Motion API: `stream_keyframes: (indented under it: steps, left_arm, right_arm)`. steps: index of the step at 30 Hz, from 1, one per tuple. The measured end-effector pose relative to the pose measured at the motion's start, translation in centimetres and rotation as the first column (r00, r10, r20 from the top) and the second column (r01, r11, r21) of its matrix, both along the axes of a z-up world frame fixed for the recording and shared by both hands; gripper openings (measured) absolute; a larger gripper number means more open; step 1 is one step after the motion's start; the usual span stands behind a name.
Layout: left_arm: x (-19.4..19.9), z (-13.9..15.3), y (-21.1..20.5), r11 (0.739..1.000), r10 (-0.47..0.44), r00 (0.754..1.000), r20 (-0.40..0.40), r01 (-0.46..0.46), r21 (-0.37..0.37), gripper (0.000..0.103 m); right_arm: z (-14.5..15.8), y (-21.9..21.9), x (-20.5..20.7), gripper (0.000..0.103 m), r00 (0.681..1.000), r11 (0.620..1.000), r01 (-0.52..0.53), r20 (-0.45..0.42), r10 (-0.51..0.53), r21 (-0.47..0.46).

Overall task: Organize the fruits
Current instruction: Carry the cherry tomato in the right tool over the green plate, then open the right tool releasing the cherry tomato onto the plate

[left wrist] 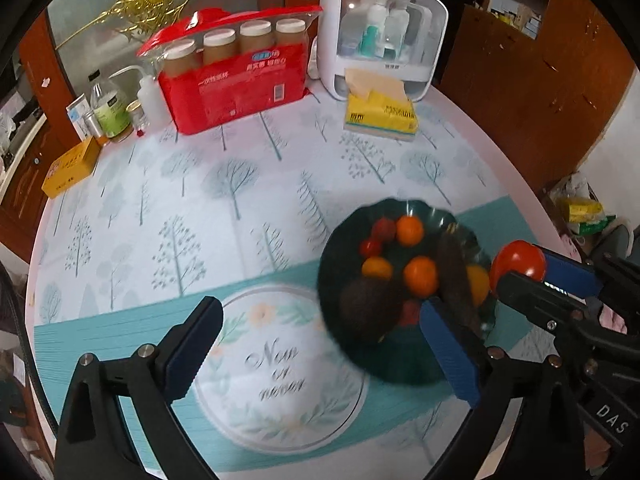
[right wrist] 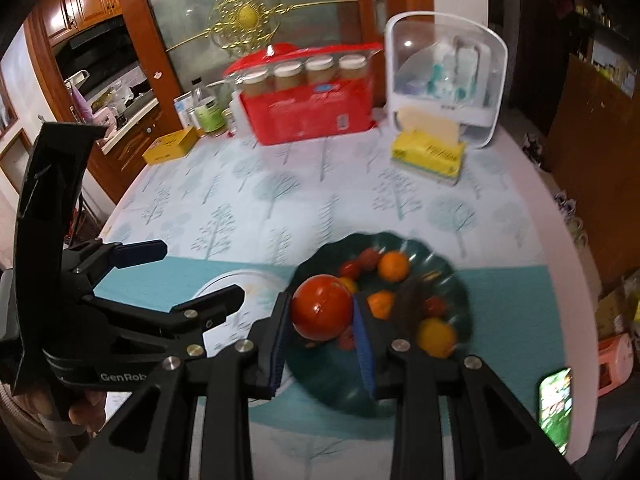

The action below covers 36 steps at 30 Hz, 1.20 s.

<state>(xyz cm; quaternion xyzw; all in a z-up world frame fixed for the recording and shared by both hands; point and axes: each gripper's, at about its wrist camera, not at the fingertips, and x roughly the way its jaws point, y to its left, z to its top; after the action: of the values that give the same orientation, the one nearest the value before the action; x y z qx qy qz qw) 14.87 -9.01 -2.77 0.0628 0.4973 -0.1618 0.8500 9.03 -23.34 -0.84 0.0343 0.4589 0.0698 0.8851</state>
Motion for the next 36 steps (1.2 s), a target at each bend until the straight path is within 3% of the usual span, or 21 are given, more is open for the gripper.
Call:
stream_keyframes:
  steps: [12, 18, 23, 29, 36]
  left_arm:
    - [3.9, -4.9, -1.2, 0.987, 0.160, 0.985, -0.069, -0.158, 0.024, 0.098]
    - [4.2, -6.4, -1.1, 0.982, 0.191, 0.977, -0.091, -0.188, 0.032, 0.098]
    - [4.2, -6.7, -1.0, 0.979, 0.204, 0.974, -0.099, -0.201, 0.034, 0.098]
    - [3.9, -6.7, -0.7, 0.978, 0.210, 0.972, -0.105, -0.207, 0.034, 0.098]
    - [2.5, -6.0, -0.1, 0.977, 0.215, 0.972, -0.097, -0.212, 0.040, 0.098]
  right_arm:
    - [-7.2, -1.9, 4.4, 0.031, 0.984, 0.994, -0.103, -0.148, 0.099, -0.026]
    - [-10.1, -2.2, 5.6, 0.031, 0.973, 0.993, -0.110, -0.210, 0.101, -0.033]
    - [-10.8, -2.2, 6.2, 0.032, 0.967, 0.993, -0.118, -0.229, 0.111, -0.018]
    - [-10.6, -2.2, 6.1, 0.046, 0.969, 0.994, -0.109, -0.222, 0.111, 0.021]
    - [-9.8, -2.3, 5.5, 0.047, 0.977, 0.996, -0.083, -0.195, 0.088, 0.032]
